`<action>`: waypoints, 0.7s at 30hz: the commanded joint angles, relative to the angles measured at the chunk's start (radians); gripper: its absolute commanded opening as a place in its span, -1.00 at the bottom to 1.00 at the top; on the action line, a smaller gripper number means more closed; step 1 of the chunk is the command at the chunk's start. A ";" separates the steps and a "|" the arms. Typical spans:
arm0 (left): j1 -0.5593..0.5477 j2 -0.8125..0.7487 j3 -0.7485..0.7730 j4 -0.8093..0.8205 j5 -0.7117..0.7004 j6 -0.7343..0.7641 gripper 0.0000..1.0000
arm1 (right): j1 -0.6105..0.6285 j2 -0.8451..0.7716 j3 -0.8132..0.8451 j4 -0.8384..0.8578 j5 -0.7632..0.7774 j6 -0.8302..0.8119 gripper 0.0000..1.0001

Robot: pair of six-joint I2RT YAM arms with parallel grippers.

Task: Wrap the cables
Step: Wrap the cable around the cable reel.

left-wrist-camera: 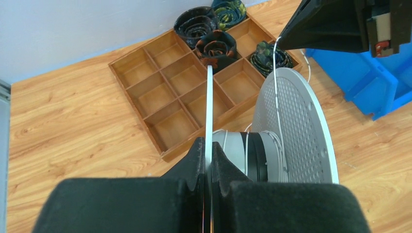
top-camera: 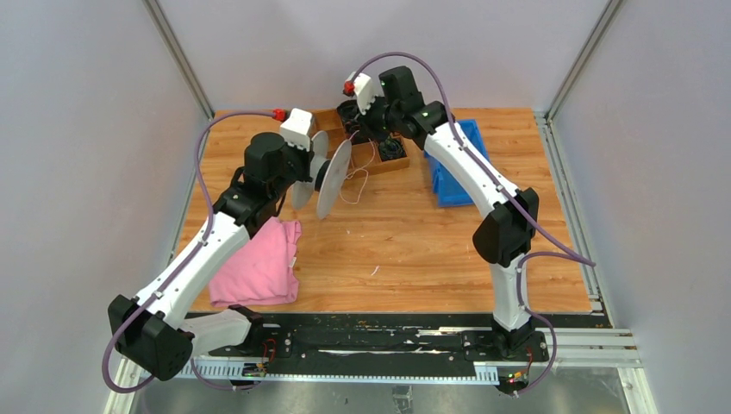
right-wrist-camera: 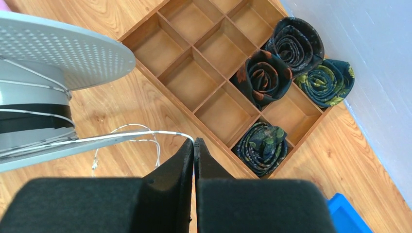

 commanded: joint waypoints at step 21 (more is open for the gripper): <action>0.027 -0.038 0.099 -0.026 0.074 -0.106 -0.99 | -0.105 0.011 -0.248 0.151 -0.257 0.134 -0.85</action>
